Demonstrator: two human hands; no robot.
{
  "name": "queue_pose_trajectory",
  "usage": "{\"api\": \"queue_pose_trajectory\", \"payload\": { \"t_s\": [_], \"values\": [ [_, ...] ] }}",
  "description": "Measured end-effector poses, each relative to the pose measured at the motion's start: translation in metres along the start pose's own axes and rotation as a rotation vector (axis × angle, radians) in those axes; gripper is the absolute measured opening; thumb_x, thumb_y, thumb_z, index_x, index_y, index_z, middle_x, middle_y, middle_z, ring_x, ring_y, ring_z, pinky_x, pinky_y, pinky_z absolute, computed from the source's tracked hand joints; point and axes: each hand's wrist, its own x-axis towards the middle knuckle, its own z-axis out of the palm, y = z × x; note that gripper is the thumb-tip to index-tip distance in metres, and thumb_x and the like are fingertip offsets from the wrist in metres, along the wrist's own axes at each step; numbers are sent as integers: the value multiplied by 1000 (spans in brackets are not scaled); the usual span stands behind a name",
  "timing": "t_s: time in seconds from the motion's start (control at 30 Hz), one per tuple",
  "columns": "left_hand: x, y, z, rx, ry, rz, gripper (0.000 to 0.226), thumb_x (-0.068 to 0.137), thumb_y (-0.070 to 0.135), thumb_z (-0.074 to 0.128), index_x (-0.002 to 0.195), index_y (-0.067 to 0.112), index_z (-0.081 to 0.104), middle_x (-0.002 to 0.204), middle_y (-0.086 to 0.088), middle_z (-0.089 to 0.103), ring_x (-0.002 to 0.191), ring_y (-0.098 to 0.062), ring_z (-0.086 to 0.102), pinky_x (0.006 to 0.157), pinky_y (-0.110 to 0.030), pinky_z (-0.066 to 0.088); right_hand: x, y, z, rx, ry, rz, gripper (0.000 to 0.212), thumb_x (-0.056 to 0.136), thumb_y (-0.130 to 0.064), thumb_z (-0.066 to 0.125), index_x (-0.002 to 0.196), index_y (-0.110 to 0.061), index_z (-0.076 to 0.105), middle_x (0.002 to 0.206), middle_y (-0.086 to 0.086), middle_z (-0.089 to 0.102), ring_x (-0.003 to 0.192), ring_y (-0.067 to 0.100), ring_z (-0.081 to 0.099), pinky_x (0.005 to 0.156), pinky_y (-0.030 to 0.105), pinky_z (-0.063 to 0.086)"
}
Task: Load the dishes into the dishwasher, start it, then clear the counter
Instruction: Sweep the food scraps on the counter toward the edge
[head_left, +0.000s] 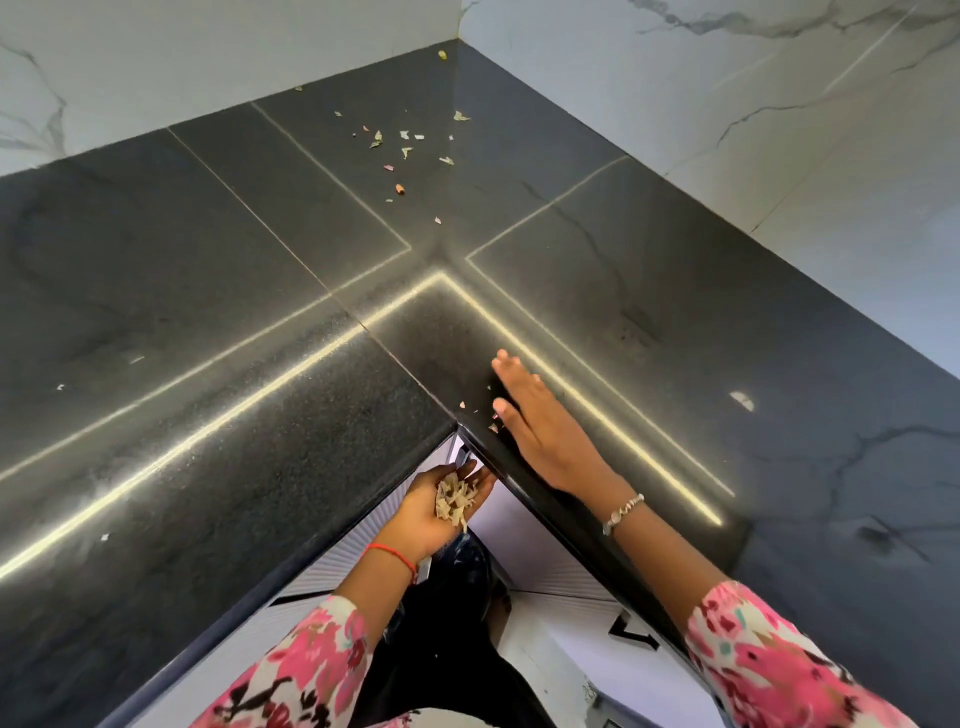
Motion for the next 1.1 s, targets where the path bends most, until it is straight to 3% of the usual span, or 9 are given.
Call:
{"api": "queue_pose_trajectory", "payload": {
  "t_s": [0.13, 0.23, 0.33, 0.37, 0.5, 0.7, 0.83, 0.97, 1.1],
  "values": [
    [7, 7, 8, 55, -4, 8, 35, 94, 13, 31, 95, -5, 62, 84, -22, 70, 70, -31, 70, 60, -42, 58, 16, 6, 7, -291, -36, 7, 66, 95, -54, 15, 149, -16, 7, 157, -3, -1, 140, 1, -11, 118, 25, -8],
    [12, 8, 10, 109, 29, 44, 53, 96, 9, 28, 66, 0, 71, 63, -11, 70, 56, -18, 69, 48, -26, 56, 0, -4, 23, -370, -37, -101, 75, 89, -59, 4, 149, -13, 6, 155, -3, -4, 142, 6, -9, 116, 22, -10],
    [8, 13, 4, 287, -14, 63, 21, 89, 0, 51, 105, 12, 59, 63, 37, 61, 61, 22, 55, 59, 2, 42, -27, -16, 35, -276, -70, -224, 67, 94, -53, 10, 148, -15, 10, 154, -8, 1, 143, 3, -4, 116, 18, -8],
    [9, 13, 0, 340, -20, 72, 33, 86, -1, 56, 114, 17, 50, 67, 48, 55, 66, 28, 50, 64, 5, 39, -31, -19, 36, -173, -96, -218, 63, 94, -51, 13, 148, -17, 11, 154, -10, 4, 143, 1, -2, 116, 17, -6],
    [6, 12, 3, 239, -128, 23, 30, 82, 0, 45, 68, 4, 71, 66, -6, 71, 61, -14, 69, 52, -22, 55, -22, -22, 30, -17, -1, -106, 60, 96, -49, 19, 148, -18, 14, 153, -12, 6, 142, -3, 0, 116, 15, -3],
    [6, 11, -8, 318, -139, 83, 38, 98, 15, 30, 94, 5, 66, 79, -2, 71, 71, -5, 69, 63, -18, 57, -19, -30, 50, -334, 49, -155, 64, 95, -50, 10, 148, -14, 17, 153, -7, 4, 142, 5, 0, 117, 21, -6],
    [4, 4, -21, 447, -13, 82, 33, 97, 16, 32, 87, 6, 63, 67, -1, 69, 59, -5, 67, 54, -15, 54, -56, -37, 72, 180, -27, -47, 48, 100, -30, 34, 145, -16, 28, 151, -10, 21, 138, -4, 16, 114, 11, 10],
    [11, -11, -50, 273, 130, 63, 48, 96, 11, 31, 60, 4, 62, 52, -8, 62, 45, -17, 62, 48, -19, 52, -82, -21, 98, 553, 234, 251, 32, 96, -15, 47, 126, -4, 56, 126, 1, 57, 116, -1, 49, 97, 2, 33],
    [25, -30, -89, 194, 240, 104, 47, 93, 5, 33, 52, 4, 57, 43, -6, 57, 37, -15, 57, 41, -18, 49, -95, 12, 140, 887, 263, 581, 19, 94, -9, 50, 92, -18, 66, 101, 12, 69, 93, 20, 65, 85, 27, 52]
  ]
}}
